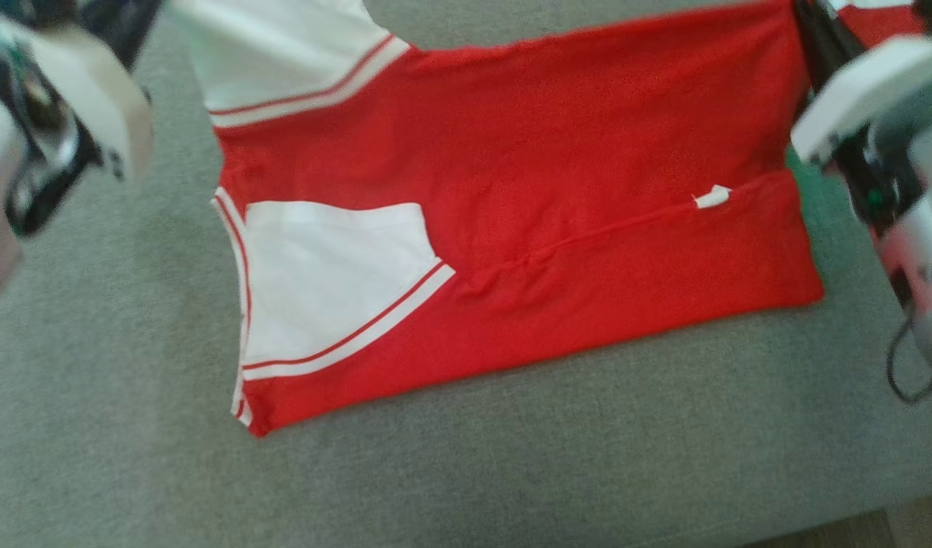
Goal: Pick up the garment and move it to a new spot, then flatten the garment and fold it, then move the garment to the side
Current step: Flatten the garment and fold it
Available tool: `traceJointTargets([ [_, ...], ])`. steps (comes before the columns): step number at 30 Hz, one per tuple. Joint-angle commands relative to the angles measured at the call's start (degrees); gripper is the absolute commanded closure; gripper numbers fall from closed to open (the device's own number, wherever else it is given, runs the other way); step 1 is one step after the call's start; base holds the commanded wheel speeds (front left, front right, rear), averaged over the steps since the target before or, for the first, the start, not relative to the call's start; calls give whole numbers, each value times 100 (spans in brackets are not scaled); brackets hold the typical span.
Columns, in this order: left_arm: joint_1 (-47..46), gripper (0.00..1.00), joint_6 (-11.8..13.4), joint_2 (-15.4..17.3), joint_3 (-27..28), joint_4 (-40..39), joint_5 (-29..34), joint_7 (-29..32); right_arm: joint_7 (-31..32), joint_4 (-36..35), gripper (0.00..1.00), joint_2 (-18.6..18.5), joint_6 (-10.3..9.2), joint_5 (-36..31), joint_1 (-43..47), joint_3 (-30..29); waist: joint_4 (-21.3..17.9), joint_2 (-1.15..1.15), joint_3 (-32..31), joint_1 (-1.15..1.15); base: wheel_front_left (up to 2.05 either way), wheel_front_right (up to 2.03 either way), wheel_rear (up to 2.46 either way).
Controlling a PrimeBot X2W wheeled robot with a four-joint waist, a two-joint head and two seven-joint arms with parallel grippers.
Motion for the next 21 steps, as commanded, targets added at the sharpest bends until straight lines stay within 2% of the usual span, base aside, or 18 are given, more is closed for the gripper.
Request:
traceJointTargets([
  [1,80,100,140,367,290,-275,-68,-146,-102,-217,100,-197,-4,101,314,38,110,0,-105,1,0,0,0],
  [8,955,100,550,855,258,-1203,-236,-375,-198,-560,100,-532,-4,238,900,70,209,0,-229,1,0,0,0],
  [14,1768,100,1173,1362,233,-2297,-383,-513,-261,-879,100,-755,-4,221,1414,10,288,0,-273,1,0,0,0],
  [21,2597,100,1813,1737,142,-3263,-595,-620,-198,-1252,100,-919,-4,121,2026,-174,376,0,-277,1,0,0,0],
])
